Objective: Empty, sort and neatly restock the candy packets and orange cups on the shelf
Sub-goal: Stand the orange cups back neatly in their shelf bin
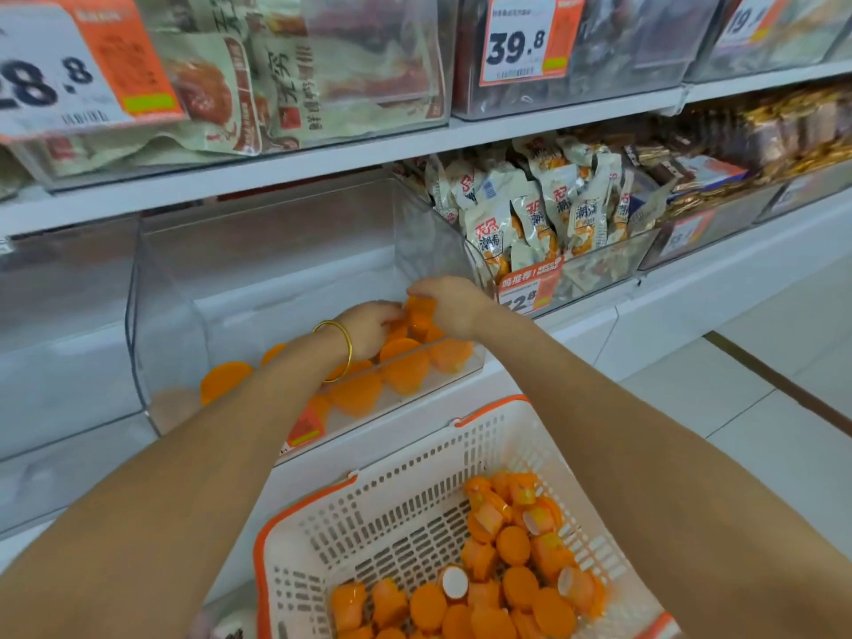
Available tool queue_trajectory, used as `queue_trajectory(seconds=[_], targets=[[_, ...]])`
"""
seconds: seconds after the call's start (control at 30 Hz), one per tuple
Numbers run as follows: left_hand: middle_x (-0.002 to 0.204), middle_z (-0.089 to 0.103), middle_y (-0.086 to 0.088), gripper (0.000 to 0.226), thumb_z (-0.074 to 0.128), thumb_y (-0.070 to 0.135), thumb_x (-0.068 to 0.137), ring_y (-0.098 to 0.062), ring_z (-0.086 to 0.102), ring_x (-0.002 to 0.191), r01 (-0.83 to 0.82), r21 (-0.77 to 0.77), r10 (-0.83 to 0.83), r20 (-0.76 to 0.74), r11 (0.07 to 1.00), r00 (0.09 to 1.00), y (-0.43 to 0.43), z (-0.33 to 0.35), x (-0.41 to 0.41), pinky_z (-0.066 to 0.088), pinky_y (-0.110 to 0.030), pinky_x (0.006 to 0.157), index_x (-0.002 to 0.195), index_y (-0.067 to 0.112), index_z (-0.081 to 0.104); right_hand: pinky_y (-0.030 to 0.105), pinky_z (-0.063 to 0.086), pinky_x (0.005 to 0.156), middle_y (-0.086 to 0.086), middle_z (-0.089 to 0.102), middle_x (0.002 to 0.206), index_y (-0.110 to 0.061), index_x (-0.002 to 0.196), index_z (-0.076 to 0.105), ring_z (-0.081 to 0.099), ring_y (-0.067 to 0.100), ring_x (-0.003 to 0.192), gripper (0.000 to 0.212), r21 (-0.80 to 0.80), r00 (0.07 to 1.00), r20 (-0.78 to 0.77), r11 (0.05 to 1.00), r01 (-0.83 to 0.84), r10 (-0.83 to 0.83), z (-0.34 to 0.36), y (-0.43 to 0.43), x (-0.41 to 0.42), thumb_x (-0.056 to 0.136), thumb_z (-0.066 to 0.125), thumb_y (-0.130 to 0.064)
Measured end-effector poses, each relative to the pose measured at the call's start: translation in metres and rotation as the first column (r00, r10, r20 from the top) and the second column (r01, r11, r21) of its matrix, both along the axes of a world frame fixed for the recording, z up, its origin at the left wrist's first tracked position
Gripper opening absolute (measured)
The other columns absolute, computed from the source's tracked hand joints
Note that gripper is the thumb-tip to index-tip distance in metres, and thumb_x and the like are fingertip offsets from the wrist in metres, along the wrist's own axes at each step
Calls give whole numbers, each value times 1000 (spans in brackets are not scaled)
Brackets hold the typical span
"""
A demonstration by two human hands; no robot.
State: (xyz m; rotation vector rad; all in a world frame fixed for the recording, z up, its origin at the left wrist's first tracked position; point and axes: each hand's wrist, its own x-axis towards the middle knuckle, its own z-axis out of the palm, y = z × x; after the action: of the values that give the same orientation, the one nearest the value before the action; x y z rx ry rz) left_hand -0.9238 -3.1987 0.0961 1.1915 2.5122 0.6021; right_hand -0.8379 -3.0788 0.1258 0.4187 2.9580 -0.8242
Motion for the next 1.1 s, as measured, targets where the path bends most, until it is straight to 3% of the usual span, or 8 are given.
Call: queue_trajectory(seconds=[0.1,0.2,0.37,0.47,0.63,0.8,0.97,1.1], targets=[[123,57,-16,29,44,3,95,-31,51,115,37,-89,-41,-42,995,998,1,-9,-11,41,-32,96,118,3,62,37,36,106,17,37,148,-15,152,14,40,32,132,66,-1,995,103,1000,3,-3,-4,-1,-12,94,41,0],[134,49,-11,41,46,5,92,-33,42,125,45,-125,-61,-131,991,990,0,-12,-16,35,-40,105,129,17,56,37,39,103,18,40,146,-15,153,5,43,33,130,68,20,989,147,1000,13,-16,-3,2,-13,95,39,0],[139,45,-7,49,40,3,92,-30,38,129,29,-169,-57,-160,985,985,1,-15,-19,34,-40,106,136,21,48,37,42,100,18,43,144,-18,153,3,45,33,128,71,0,990,136,999,45,-45,-7,6,-15,95,39,1],[139,47,-11,45,37,3,96,-29,45,125,18,-78,-19,-19,997,1000,-4,-5,-6,37,-31,102,138,17,45,31,40,96,17,37,148,-18,153,7,41,32,131,69,-52,993,109,998,42,-36,-3,8,-14,95,39,2],[136,51,-8,39,47,0,93,-21,45,127,-54,340,73,-43,939,996,-26,19,22,28,-16,100,130,9,53,5,42,75,16,57,129,-9,144,33,51,23,123,56,-334,967,-229,942,29,-111,16,1,28,93,36,14],[100,64,11,29,48,7,86,-4,59,83,-9,670,-66,87,742,994,-49,13,94,49,-19,76,107,23,61,28,56,76,8,70,100,-9,122,56,69,18,88,32,-648,910,-275,759,62,-309,-3,-2,118,95,45,4],[104,65,2,27,46,4,94,-13,62,83,28,296,-124,312,955,942,-36,-81,122,50,-25,78,108,21,61,33,51,70,14,66,99,-11,104,59,63,25,83,22,-580,886,161,685,441,-435,-124,19,132,92,47,3],[115,55,2,32,45,14,96,-12,54,101,37,17,-40,335,999,941,-20,-171,118,42,-20,85,127,17,53,32,50,78,11,58,121,-17,120,58,57,24,98,37,-254,827,243,790,558,-507,-234,39,131,87,50,-2]])
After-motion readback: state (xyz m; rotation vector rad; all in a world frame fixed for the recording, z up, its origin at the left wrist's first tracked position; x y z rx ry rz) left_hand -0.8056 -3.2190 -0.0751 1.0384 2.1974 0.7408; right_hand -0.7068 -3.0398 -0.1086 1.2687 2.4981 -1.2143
